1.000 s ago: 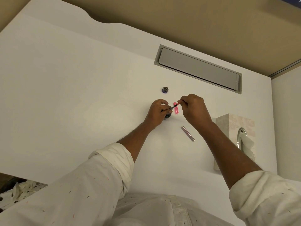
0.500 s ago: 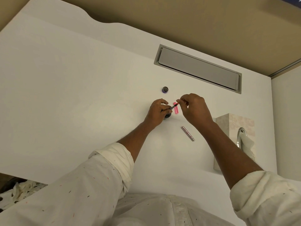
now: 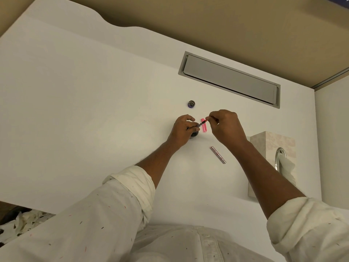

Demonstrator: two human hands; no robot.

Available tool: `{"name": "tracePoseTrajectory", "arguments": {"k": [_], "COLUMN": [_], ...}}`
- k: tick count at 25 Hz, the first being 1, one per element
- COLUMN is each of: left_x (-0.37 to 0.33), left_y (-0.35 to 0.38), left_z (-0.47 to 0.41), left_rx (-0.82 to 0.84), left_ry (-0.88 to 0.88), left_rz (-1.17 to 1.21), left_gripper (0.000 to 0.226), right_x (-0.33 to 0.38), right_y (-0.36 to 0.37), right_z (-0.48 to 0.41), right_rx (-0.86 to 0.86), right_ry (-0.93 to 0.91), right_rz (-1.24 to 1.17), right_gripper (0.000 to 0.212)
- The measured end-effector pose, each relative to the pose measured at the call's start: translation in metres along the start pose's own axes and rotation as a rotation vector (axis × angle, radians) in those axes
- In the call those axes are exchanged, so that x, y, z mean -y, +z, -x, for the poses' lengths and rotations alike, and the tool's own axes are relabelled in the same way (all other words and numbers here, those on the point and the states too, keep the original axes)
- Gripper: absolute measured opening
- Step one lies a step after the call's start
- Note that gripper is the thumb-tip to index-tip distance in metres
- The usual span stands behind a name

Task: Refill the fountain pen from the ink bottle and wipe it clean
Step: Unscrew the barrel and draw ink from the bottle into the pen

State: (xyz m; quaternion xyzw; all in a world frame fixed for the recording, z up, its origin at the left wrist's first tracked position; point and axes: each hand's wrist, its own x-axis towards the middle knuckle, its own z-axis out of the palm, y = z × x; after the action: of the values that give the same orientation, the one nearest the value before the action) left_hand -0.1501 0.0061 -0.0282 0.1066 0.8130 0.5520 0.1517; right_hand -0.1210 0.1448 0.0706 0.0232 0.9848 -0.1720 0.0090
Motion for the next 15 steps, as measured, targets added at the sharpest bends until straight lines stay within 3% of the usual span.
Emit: {"name": "tracePoseTrajectory", "arguments": {"k": [8, 15], "left_x": [-0.001, -0.0016], "left_y": [-0.0005, -0.0009], "left_z": [0.0005, 0.0008], "left_rx": [0.004, 0.005], "left_ry": [-0.014, 0.002], "left_rz": [0.016, -0.009], "left_gripper": [0.019, 0.019], "right_x": [0.0017, 0.0011], "right_y": [0.0019, 0.0017], "right_z": [0.0011, 0.0055], "right_rx": [-0.017, -0.074], "right_ry": [0.053, 0.061], "right_rz": [0.02, -0.089], "right_gripper": [0.031, 0.02]}}
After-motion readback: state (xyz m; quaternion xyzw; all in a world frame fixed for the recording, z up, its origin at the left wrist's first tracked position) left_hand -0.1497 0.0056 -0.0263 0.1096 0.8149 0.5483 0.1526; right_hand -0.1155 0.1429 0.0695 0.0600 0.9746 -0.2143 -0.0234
